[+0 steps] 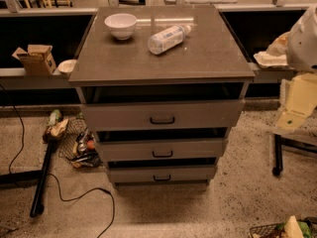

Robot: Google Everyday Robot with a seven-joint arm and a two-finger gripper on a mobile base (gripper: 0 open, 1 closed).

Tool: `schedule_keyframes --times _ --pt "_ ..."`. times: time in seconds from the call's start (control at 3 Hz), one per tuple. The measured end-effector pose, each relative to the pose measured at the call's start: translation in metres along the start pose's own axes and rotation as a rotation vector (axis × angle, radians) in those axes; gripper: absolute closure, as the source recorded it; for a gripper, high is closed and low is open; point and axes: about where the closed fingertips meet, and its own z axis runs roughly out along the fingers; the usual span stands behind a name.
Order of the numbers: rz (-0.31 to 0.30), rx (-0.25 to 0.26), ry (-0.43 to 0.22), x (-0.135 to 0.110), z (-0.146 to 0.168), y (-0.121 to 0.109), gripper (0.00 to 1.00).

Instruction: Open middle drawer

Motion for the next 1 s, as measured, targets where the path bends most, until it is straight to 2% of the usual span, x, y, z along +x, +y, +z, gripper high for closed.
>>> schedule_keyframes --times 0.33,0.67,1.0 --pt "-0.026 -0.064 -0.015 0.004 0.045 0.006 0.0" --pt "-0.051 -0.104 -0.036 0.01 0.1 0.015 0.0" --pt "-0.087 -0.125 -0.091 0.011 0.161 0.024 0.0"
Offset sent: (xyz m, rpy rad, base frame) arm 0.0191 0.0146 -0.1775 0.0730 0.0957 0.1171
